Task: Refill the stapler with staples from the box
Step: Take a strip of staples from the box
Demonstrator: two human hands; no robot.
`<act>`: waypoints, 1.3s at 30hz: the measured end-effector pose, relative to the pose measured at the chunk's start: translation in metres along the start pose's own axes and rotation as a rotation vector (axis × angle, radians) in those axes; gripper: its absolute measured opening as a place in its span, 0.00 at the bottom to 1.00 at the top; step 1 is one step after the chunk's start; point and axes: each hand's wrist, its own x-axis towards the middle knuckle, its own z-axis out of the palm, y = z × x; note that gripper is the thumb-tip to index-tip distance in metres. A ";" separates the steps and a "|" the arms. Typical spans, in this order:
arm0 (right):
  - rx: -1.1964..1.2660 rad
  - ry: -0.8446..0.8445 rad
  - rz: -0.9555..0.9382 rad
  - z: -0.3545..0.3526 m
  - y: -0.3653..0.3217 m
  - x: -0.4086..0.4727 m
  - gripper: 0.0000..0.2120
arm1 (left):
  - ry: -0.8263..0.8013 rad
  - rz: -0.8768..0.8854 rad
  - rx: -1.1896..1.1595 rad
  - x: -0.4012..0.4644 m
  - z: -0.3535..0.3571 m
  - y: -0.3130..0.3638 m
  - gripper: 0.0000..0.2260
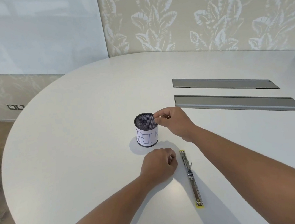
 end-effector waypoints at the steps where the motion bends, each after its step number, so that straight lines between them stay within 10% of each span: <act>1: 0.004 0.009 -0.003 -0.003 0.002 -0.003 0.04 | 0.000 -0.001 0.004 0.000 0.000 0.000 0.06; 29: -0.153 0.206 -0.031 -0.014 0.090 -0.161 0.08 | -0.036 0.286 0.182 0.004 0.005 0.004 0.25; 39: -0.164 0.221 -0.049 -0.016 0.093 -0.160 0.12 | -0.055 0.128 -0.099 0.026 0.011 0.007 0.11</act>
